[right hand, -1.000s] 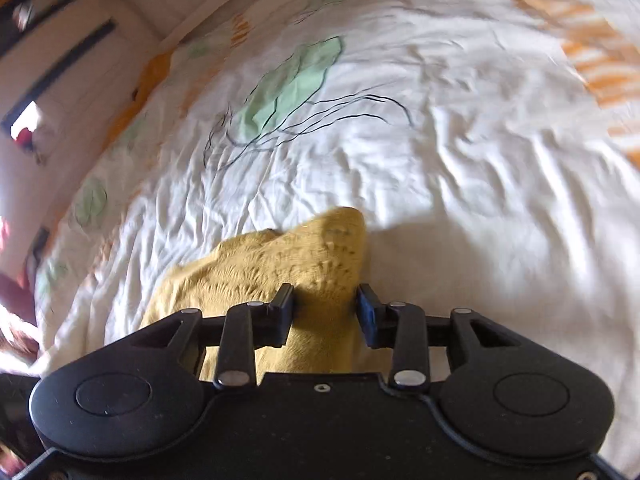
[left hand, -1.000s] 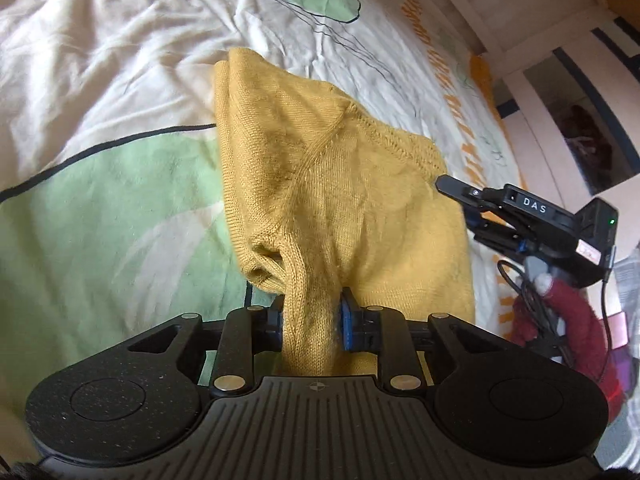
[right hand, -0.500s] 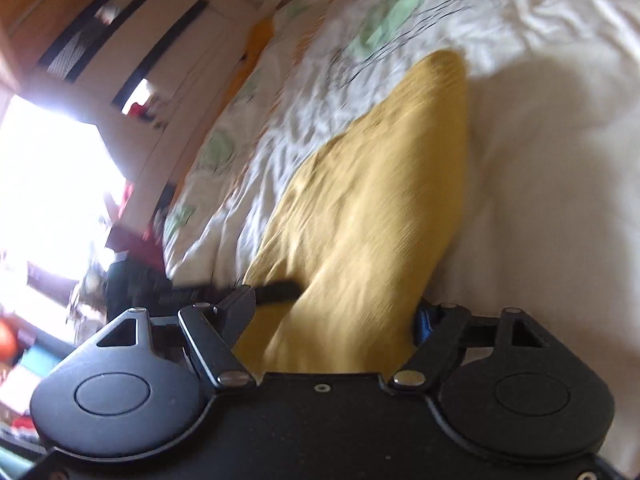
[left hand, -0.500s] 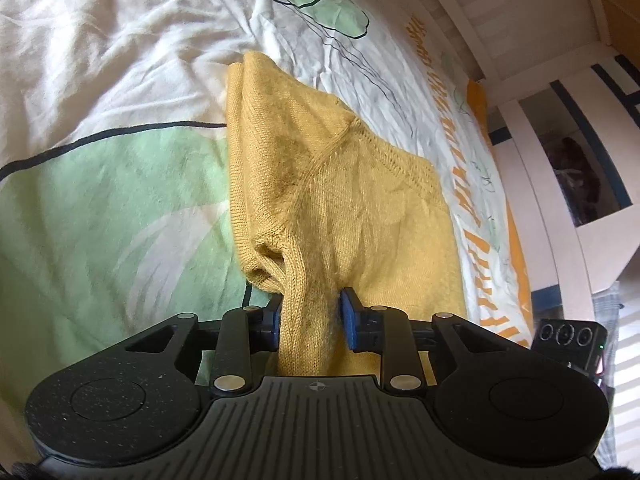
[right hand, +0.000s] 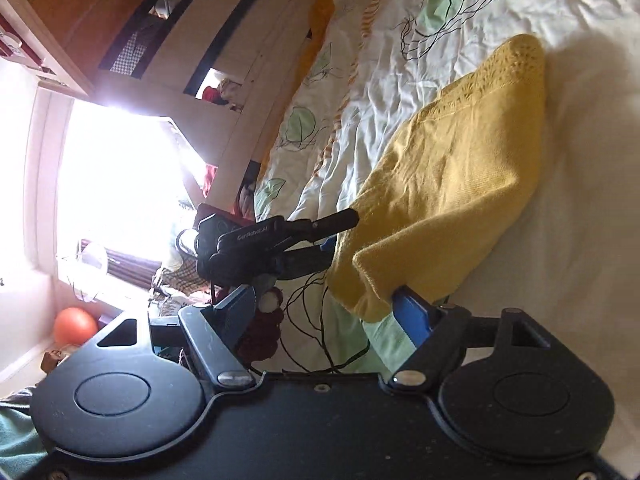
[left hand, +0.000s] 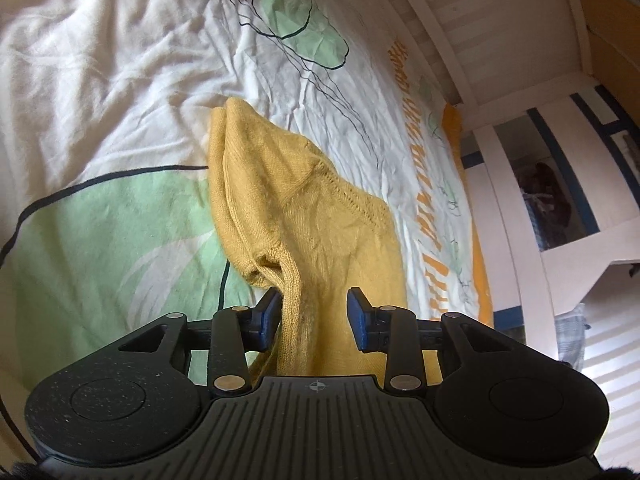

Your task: Fold small clothes

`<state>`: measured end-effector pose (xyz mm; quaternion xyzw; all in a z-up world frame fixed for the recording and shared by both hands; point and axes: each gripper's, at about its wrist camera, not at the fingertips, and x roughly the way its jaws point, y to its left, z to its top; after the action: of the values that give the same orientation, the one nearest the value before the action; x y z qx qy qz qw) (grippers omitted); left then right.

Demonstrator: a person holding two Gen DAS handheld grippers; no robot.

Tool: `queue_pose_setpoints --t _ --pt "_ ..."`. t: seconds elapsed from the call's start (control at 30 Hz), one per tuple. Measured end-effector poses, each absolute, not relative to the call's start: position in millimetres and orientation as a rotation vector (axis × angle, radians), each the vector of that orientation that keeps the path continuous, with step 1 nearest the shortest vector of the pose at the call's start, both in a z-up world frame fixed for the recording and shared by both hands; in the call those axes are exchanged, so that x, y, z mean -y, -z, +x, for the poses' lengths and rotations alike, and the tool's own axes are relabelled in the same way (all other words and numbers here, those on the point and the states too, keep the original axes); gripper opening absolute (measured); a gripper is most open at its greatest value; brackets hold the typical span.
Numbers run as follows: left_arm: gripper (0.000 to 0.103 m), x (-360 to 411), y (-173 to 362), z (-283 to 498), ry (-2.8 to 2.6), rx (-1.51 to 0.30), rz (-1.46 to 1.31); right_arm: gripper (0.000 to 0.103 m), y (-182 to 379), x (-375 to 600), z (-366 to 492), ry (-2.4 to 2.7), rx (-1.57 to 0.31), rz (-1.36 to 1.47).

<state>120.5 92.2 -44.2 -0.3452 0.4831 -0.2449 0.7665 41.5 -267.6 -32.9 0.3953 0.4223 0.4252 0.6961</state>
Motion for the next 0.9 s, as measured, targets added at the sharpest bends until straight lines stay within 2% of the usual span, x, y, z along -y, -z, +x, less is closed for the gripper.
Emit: queue_pose_setpoints --t 0.23,0.47,0.6,0.77,0.8,0.83,0.87,0.9 --pt "0.035 -100 34 119 0.489 -0.993 -0.696 0.079 10 265 35 -0.784 -0.823 0.745" --pt "0.035 -98 24 112 0.404 -0.937 -0.544 0.079 -11 180 19 -0.812 -0.802 0.274" --pt "0.042 -108 20 106 0.34 -0.919 -0.513 0.079 0 118 1 -0.874 -0.769 -0.031" --pt "0.042 -121 22 99 0.307 -0.934 -0.499 0.073 21 64 -18 -0.894 -0.702 -0.347" --pt "0.042 -123 23 97 0.305 -0.939 -0.504 0.071 25 59 -20 -0.884 -0.695 -0.398" --pt "0.042 -123 23 96 0.305 -0.943 -0.505 0.061 29 54 -21 -0.866 -0.684 -0.451" --pt "0.042 -124 24 95 0.307 -0.946 -0.504 0.041 30 53 -19 -0.841 -0.679 -0.476" --pt "0.042 -123 24 94 0.311 -0.951 -0.501 0.026 29 55 -16 -0.816 -0.676 -0.466"
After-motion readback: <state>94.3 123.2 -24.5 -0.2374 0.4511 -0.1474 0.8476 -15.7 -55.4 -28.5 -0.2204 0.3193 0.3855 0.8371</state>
